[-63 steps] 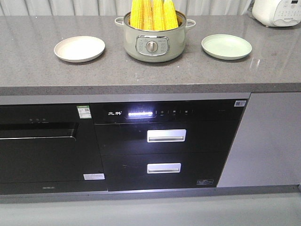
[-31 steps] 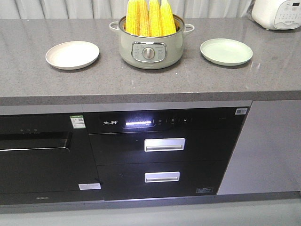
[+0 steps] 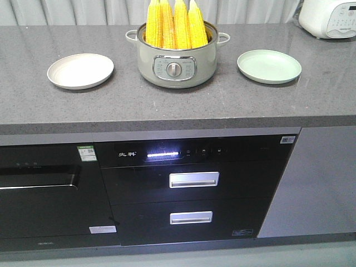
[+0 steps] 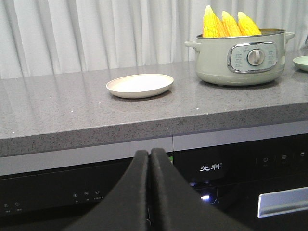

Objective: Distribute corn equally
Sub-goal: 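Continue driving forward until the pot and plates are within reach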

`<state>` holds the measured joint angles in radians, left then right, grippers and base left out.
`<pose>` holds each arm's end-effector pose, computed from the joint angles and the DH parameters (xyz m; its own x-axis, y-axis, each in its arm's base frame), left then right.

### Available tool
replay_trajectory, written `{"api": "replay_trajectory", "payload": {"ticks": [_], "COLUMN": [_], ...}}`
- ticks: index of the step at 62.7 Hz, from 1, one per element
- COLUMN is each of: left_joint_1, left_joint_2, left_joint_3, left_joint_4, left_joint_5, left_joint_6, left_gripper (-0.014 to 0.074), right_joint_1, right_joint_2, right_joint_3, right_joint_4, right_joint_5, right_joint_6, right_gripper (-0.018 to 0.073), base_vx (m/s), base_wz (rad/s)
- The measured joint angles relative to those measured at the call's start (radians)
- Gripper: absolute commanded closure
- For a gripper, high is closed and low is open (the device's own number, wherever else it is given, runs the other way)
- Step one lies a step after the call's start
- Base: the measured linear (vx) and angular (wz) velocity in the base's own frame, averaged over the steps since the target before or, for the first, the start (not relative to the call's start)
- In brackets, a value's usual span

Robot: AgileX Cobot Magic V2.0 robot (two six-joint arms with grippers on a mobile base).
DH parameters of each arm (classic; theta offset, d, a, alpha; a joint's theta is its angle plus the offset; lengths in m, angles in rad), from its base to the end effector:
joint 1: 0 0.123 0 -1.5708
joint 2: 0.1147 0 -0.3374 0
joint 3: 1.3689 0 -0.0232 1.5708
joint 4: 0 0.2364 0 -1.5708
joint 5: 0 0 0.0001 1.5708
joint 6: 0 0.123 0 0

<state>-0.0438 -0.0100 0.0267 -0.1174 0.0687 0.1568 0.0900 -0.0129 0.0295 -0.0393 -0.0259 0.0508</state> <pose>0.0216 -0.0019 0.1982 0.0043 0.0395 -0.9992 0.0517 0.9979 0.0397 0.0209 0.0020 0.2089 0.0949 0.0201 -0.9953 -0.0920 0.9957 0.0114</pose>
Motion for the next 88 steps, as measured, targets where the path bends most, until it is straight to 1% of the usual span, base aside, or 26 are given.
{"api": "replay_trajectory", "payload": {"ticks": [88], "left_joint_1": [0.000], "left_joint_2": [0.000], "left_joint_3": [0.000], "left_joint_4": [0.000], "left_joint_5": [0.000], "left_joint_6": [0.000], "left_gripper": [0.0603], "right_joint_1": [0.000], "right_joint_2": [0.000], "right_joint_3": [0.000], "right_joint_4": [0.000], "right_joint_5": [0.000], "right_joint_6": [0.000], "right_gripper": [0.0564], "base_vx": [0.08], "base_wz": [0.00]}}
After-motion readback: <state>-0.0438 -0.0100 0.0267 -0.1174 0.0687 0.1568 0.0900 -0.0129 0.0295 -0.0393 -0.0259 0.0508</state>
